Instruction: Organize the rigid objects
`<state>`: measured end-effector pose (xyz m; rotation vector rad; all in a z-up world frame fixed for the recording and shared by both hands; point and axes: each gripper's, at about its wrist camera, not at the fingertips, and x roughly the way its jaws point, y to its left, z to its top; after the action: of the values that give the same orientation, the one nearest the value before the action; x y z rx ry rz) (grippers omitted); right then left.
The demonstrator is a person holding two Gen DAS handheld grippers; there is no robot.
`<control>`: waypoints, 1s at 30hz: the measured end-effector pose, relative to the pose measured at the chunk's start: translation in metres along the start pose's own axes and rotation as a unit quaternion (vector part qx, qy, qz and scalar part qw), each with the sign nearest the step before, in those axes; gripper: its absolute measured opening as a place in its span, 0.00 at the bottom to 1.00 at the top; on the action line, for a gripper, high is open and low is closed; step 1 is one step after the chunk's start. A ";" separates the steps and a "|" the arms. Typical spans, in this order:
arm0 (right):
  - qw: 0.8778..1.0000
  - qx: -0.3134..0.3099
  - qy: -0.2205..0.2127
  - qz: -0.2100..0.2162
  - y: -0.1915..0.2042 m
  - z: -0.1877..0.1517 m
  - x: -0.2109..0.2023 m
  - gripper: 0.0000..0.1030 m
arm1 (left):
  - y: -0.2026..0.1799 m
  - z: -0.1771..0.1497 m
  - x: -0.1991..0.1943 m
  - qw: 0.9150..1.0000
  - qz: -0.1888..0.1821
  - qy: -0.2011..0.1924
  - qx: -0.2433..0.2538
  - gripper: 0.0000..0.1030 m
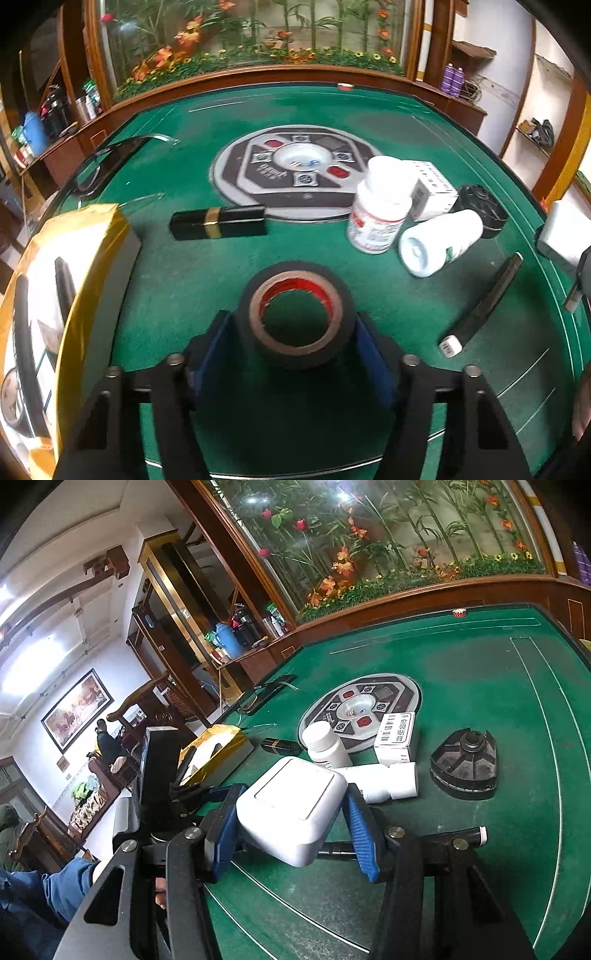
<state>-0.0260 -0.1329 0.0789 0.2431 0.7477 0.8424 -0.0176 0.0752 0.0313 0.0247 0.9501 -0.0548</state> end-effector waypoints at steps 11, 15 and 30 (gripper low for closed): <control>1.000 -0.002 0.001 -0.003 -0.001 0.000 0.001 0.51 | 0.011 -0.007 -0.010 0.999 -0.043 -0.007 -0.020 0.64; 1.000 -0.002 0.001 -0.003 -0.002 0.000 0.001 0.51 | 0.017 -0.011 -0.021 0.998 -0.050 -0.017 -0.032 0.64; 0.999 -0.005 0.026 -0.020 0.004 0.001 0.019 0.51 | 0.062 -0.028 -0.123 0.988 -0.070 -0.120 -0.066 0.64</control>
<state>-0.0193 -0.1160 0.0716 0.1979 0.7940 0.8158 -0.1083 0.1428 0.1145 -0.1679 0.7118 -0.1221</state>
